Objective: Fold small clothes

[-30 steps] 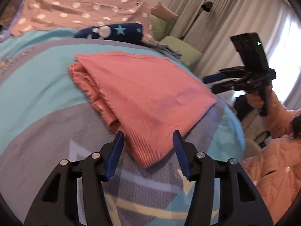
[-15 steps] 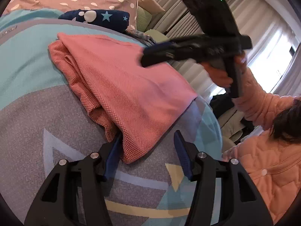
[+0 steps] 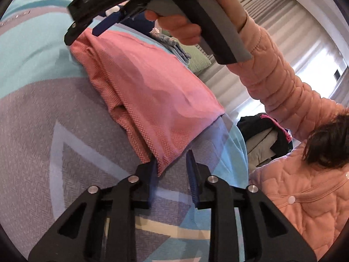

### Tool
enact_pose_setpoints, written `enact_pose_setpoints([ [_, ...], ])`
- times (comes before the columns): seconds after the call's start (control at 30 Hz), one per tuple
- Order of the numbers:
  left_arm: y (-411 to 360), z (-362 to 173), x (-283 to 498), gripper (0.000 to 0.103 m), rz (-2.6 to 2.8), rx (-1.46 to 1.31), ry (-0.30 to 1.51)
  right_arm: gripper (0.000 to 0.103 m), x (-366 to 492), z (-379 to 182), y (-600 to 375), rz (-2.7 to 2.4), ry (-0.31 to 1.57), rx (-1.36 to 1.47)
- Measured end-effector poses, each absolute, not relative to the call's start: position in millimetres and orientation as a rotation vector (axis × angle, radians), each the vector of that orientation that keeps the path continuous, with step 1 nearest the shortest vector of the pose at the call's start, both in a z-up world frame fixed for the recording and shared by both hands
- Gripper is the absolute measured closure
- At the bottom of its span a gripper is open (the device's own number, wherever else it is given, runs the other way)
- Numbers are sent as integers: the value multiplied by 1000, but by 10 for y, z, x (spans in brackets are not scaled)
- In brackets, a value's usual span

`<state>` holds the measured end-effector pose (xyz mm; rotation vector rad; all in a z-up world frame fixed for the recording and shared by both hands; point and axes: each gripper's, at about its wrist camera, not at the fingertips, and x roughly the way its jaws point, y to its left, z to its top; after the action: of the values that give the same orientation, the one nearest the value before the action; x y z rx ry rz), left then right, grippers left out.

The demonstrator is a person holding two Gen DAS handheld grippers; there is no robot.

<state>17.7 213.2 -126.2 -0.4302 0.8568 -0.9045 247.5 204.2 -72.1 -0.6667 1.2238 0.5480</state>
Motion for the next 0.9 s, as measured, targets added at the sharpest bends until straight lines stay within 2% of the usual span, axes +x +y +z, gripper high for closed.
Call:
enact_pose_setpoints([
  [0.07, 2134, -1259, 178, 76, -910, -435, 857, 85, 2445, -782, 2133, 525, 1201, -725],
  [0.1, 2131, -1262, 176, 77, -909, -432, 858, 94, 2436, -782, 2163, 496, 1162, -760],
  [0.13, 2122, -1255, 165, 80, -908, -426, 857, 96, 2460, -771, 2169, 493, 1156, -737],
  [0.27, 2031, -1253, 117, 81, -906, -390, 851, 101, 2684, -730, 2091, 536, 1165, -562],
  [0.53, 2081, -1261, 73, 85, -899, -413, 851, 100, 2690, -536, 1944, 647, 1129, -451],
  [0.6, 2117, -1259, 54, 85, -884, -412, 849, 92, 2651, -342, 1843, 668, 1071, -413],
  [0.63, 2126, -1254, 35, 85, -872, -410, 846, 79, 2608, -276, 1799, 682, 1064, -407],
  [0.67, 2147, -1254, 24, 85, -861, -412, 844, 72, 2544, -222, 1751, 701, 1056, -413],
  [0.73, 2174, -1261, -19, 85, -849, -418, 845, 72, 2413, -205, 1700, 718, 1059, -478],
  [0.9, 2244, -1291, -41, 84, -839, -449, 843, 70, 2360, -585, 1815, 678, 1219, -563],
])
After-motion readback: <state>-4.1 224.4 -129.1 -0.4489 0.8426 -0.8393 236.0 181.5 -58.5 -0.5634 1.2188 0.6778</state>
